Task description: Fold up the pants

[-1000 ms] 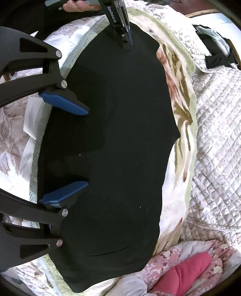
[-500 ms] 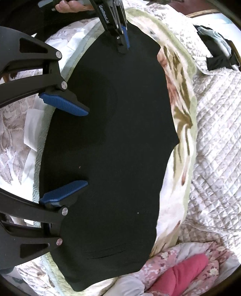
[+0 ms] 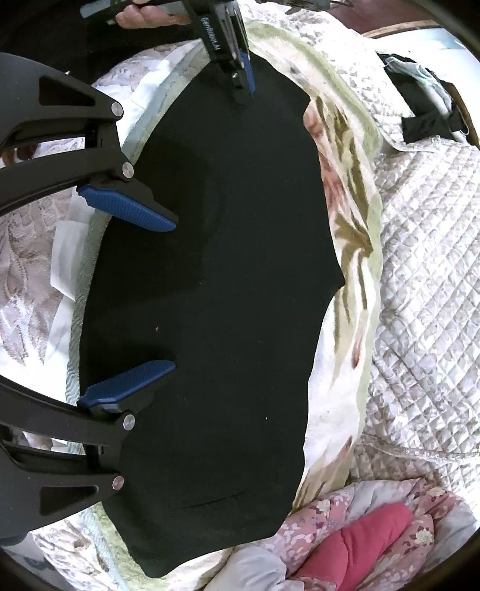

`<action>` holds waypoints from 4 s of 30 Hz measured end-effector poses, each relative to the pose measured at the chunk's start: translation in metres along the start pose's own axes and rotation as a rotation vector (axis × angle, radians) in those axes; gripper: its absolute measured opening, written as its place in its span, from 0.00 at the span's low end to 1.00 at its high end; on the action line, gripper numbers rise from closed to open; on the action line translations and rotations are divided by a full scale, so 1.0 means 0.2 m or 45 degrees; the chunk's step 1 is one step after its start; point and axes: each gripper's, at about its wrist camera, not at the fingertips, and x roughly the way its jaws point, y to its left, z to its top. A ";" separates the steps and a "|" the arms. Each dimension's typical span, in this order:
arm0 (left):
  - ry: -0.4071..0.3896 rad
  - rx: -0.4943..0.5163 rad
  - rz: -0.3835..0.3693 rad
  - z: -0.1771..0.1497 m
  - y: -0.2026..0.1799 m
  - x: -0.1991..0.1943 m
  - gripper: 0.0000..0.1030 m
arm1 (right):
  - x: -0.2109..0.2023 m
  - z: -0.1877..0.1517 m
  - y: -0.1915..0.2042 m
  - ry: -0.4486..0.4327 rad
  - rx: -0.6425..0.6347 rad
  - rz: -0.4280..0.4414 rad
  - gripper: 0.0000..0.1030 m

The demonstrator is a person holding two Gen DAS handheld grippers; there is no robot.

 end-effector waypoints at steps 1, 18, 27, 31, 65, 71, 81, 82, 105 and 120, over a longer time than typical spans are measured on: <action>0.003 -0.024 0.011 0.00 0.04 0.00 0.24 | 0.00 0.00 0.00 0.005 0.004 0.003 0.70; 0.068 -0.343 0.018 -0.08 0.41 -0.16 0.24 | 0.03 0.02 0.02 0.006 0.020 0.045 0.70; 0.148 -0.552 -0.035 -0.17 0.48 -0.13 0.29 | 0.03 0.02 0.01 -0.005 0.027 0.060 0.70; 0.142 -0.581 -0.040 -0.17 0.48 -0.10 0.36 | 0.03 0.03 0.00 -0.010 0.034 0.066 0.70; -0.194 -0.255 -0.164 0.30 0.18 -0.18 0.06 | -0.07 0.03 -0.14 -0.124 0.154 0.055 0.70; -0.170 0.014 -0.410 0.42 -0.26 -0.14 0.06 | -0.12 -0.01 -0.25 -0.142 0.220 0.014 0.70; 0.157 0.232 -0.641 0.23 -0.71 0.24 0.06 | -0.14 -0.05 -0.40 -0.136 0.319 -0.030 0.70; 0.153 0.236 -0.640 0.21 -0.72 0.23 0.06 | -0.14 -0.05 -0.40 -0.137 0.329 -0.022 0.70; -0.024 -0.087 -0.430 0.17 -0.02 0.01 0.22 | 0.26 0.21 -0.37 0.019 0.502 0.625 0.49; -0.017 -0.084 -0.414 0.14 -0.01 0.01 0.22 | 0.24 0.21 -0.43 -0.023 0.604 0.678 0.02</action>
